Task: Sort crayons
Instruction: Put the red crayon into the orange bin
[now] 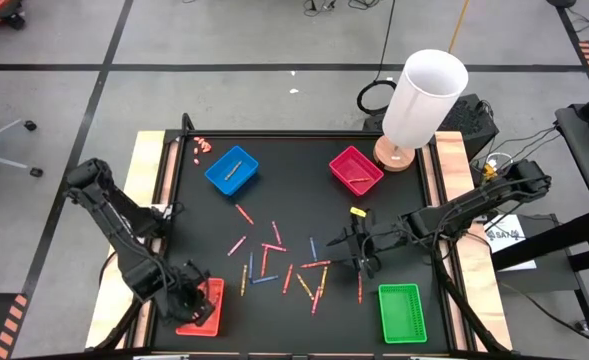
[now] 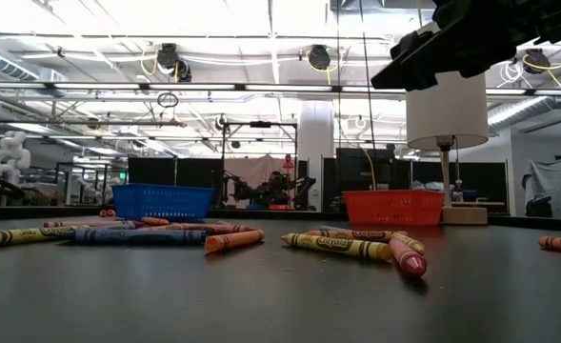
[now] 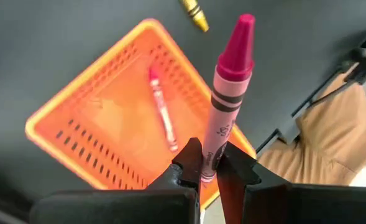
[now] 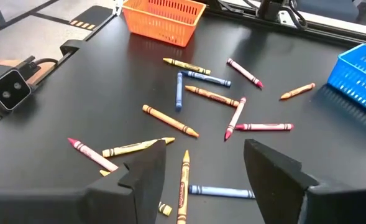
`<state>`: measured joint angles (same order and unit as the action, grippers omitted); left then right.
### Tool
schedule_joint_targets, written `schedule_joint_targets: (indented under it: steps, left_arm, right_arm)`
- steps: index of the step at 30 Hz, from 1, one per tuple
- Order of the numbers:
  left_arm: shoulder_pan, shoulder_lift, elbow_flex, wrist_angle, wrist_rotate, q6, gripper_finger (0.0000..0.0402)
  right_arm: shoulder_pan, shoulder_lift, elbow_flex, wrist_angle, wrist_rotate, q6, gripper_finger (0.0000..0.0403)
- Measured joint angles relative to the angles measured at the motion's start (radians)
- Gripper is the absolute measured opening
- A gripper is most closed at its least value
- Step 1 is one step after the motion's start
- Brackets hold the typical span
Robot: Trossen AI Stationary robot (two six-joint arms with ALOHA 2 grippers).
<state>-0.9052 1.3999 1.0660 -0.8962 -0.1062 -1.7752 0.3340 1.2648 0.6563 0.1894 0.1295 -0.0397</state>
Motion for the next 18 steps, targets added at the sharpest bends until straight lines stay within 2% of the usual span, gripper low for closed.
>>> schedule_joint_targets:
  steps: [4, 11, 18]
  left_arm:
    - [-0.021, 0.038, 0.0, -0.004, -0.002, -0.075, 0.0027]
    - [-0.03, 0.114, 0.0, 0.001, 0.036, -0.078, 0.0027]
    - [-0.032, 0.165, 0.0, 0.001, 0.131, -0.164, 0.0027]
  right_arm:
    - [0.0, 0.0, 0.0, 0.0, 0.0, -0.007, 0.0201]
    - [0.0, 0.0, 0.0, 0.0, 0.0, -0.022, 0.0201]
    - [0.0, 0.0, 0.0, 0.0, 0.001, -0.025, 0.0201]
